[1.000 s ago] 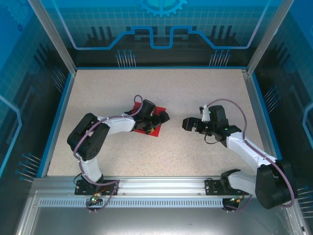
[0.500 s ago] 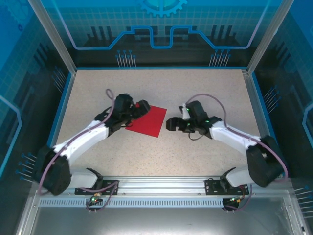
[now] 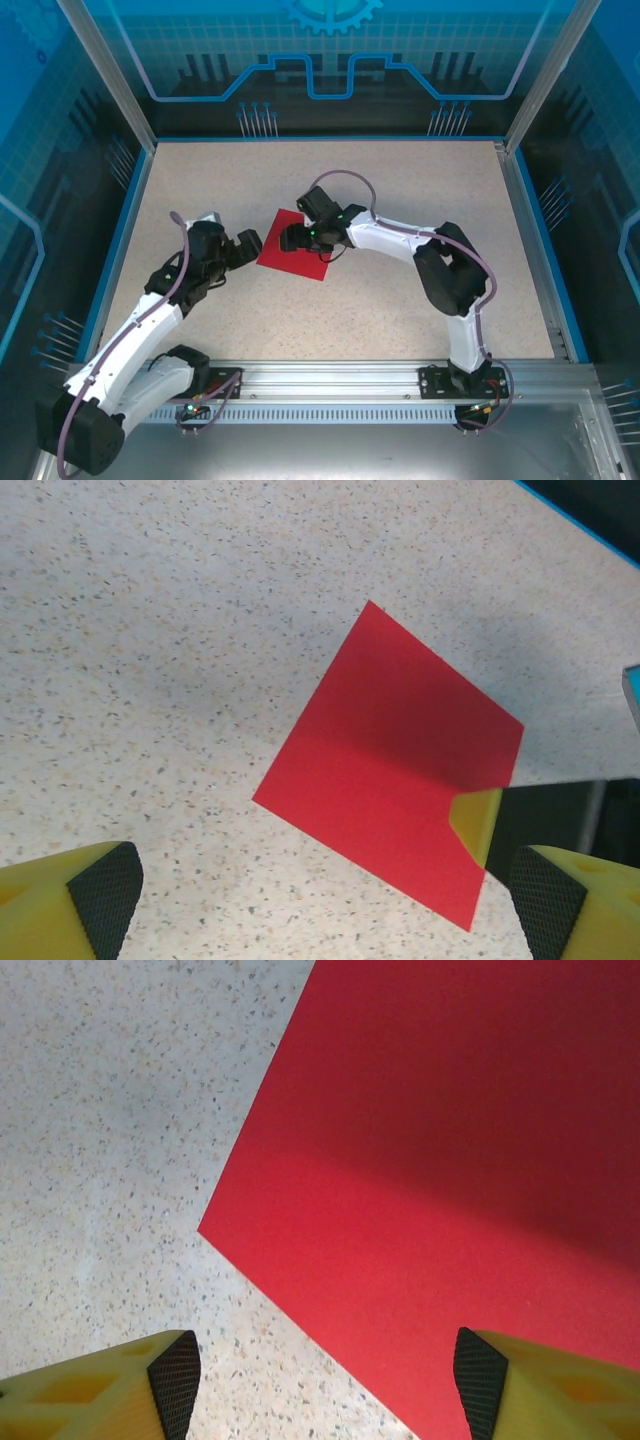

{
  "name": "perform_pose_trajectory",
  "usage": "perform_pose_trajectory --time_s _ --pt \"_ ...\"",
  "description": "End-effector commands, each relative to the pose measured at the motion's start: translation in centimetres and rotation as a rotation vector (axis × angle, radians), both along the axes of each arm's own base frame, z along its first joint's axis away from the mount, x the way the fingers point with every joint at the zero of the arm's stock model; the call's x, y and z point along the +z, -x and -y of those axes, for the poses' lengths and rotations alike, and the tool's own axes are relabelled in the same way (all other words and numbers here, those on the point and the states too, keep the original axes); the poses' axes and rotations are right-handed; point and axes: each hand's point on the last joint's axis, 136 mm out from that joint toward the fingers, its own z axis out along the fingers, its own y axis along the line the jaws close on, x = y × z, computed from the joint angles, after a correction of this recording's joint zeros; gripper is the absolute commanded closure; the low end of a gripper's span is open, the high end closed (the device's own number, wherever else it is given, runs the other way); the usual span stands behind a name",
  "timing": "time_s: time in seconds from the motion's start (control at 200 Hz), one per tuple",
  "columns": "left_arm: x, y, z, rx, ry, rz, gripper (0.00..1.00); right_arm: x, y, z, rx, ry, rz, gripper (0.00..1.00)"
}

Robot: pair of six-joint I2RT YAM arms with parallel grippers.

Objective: Fold a paper plane with a square sheet of paper (pick it up from the middle)
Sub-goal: Move a square sheet of paper to the center of the table.

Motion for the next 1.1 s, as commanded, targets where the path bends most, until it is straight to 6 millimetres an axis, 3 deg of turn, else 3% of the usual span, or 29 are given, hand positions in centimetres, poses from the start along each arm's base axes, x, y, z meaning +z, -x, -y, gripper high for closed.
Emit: perform_pose_trajectory --time_s 0.0,0.255,0.51,0.695,0.845,0.965,1.04,1.095 --pt "0.9 0.3 -0.9 -0.019 -0.077 -0.002 0.02 -1.2 0.2 -0.4 0.008 0.032 -0.065 0.29" --pt "1.2 0.2 -0.7 -0.010 -0.048 0.019 0.02 -4.2 0.7 0.3 0.028 0.092 -0.125 0.29" --pt "0.6 -0.1 -0.2 -0.029 -0.037 0.007 0.01 -7.4 3.9 4.5 0.049 0.184 -0.181 0.32" --pt "0.2 -0.3 0.2 -0.051 -0.030 0.011 0.01 -8.5 6.2 8.2 0.106 0.250 -0.196 0.35" --pt "0.0 -0.5 0.6 -0.070 -0.018 0.023 0.02 -8.2 6.9 11.5 0.178 0.300 -0.183 0.38" --pt "-0.1 -0.8 0.8 -0.080 -0.018 0.027 0.01 -7.1 6.0 13.4 0.198 0.325 -0.159 0.38" --pt "-0.3 -0.8 0.9 -0.081 -0.022 0.022 0.02 -5.9 4.9 12.9 0.197 0.302 -0.141 0.38" --pt "-0.4 -0.9 0.8 -0.079 -0.024 0.023 0.02 -4.6 4.3 11.4 0.201 0.262 -0.111 0.37"
